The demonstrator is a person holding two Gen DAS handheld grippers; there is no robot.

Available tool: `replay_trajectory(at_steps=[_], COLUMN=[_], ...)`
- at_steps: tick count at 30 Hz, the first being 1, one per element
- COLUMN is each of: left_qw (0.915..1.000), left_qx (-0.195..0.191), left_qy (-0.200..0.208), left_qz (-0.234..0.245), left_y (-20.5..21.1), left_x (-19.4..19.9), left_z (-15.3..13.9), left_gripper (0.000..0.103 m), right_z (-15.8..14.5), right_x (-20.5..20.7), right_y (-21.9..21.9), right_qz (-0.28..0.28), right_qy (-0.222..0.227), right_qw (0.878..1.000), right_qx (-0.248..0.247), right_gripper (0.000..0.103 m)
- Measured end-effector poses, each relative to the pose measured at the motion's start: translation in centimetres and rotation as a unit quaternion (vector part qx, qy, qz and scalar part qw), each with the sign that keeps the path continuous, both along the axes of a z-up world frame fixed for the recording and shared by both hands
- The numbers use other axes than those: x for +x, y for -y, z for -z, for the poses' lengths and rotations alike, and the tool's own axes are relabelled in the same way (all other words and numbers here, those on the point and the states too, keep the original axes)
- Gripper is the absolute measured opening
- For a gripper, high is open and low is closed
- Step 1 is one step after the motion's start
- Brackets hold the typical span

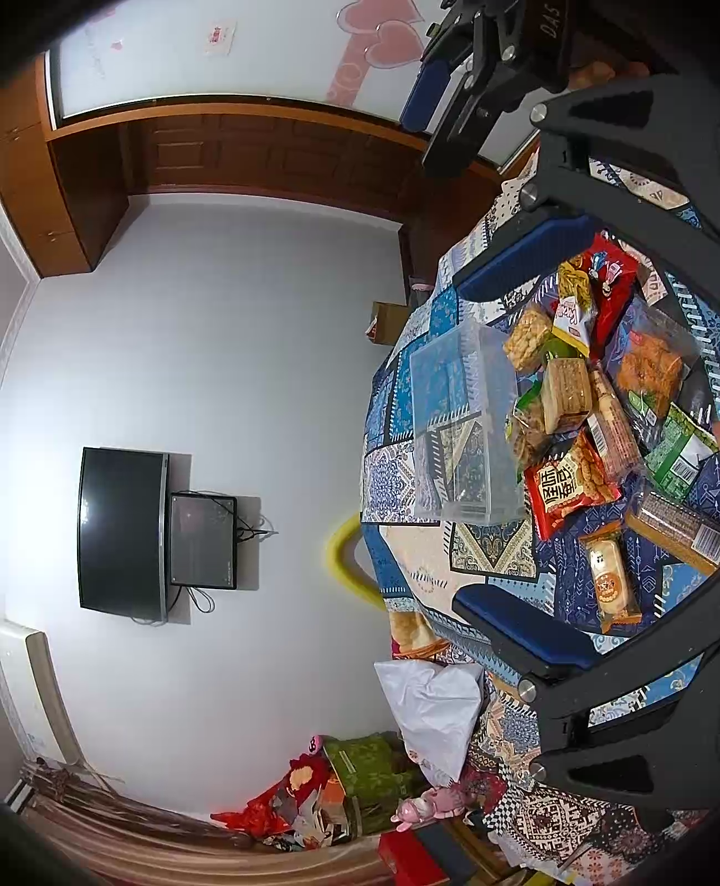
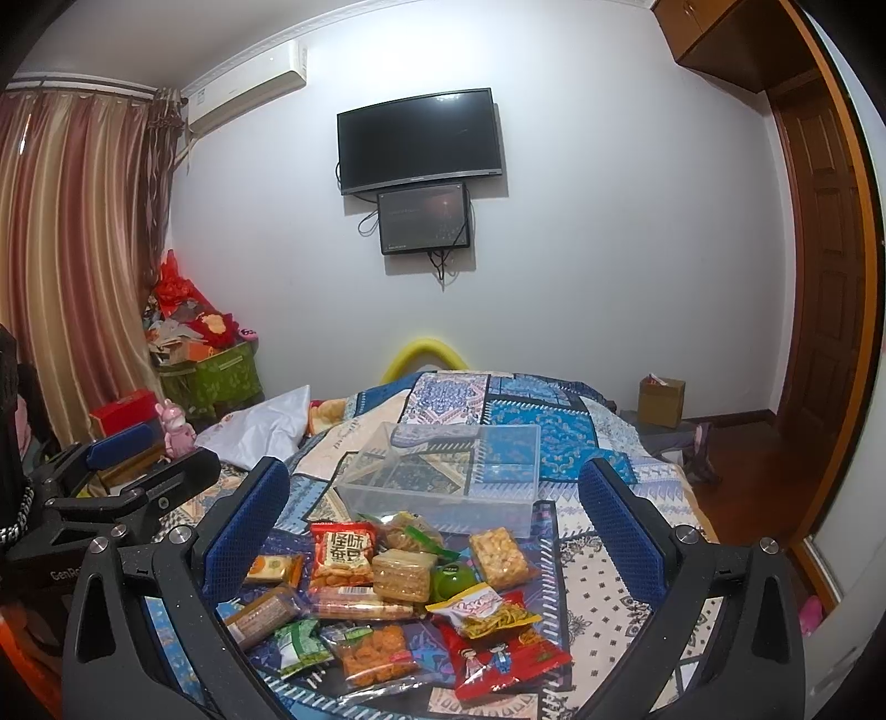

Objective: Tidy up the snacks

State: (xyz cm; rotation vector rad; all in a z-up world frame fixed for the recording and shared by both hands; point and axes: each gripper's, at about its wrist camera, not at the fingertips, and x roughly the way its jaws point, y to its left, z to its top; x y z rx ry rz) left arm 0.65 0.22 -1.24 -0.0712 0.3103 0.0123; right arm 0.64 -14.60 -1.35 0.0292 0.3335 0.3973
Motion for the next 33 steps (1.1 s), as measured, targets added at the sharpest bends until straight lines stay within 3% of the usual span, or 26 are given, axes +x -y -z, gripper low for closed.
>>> replay_trajectory(at_steps=[23, 33], left_qw=[1.0000, 0.9993], left_qx=[0.000, 0.000], left_qy=[-0.001, -0.038], left_qz=[0.001, -0.004], left_y=[-0.1, -1.7], left_x=[0.1, 1.6], left_z=[-0.2, 1.7], left_gripper=[0.103, 0.103], right_z=[0.1, 2.1], right_x=[0.1, 1.8], right_y=[0.0, 1.1], right_qz=[-0.006, -0.004], right_qy=[-0.007, -0.038], right_qw=[1.000, 0.999], right_qx=[0.007, 0.006], right_gripper=[0.103, 0.103])
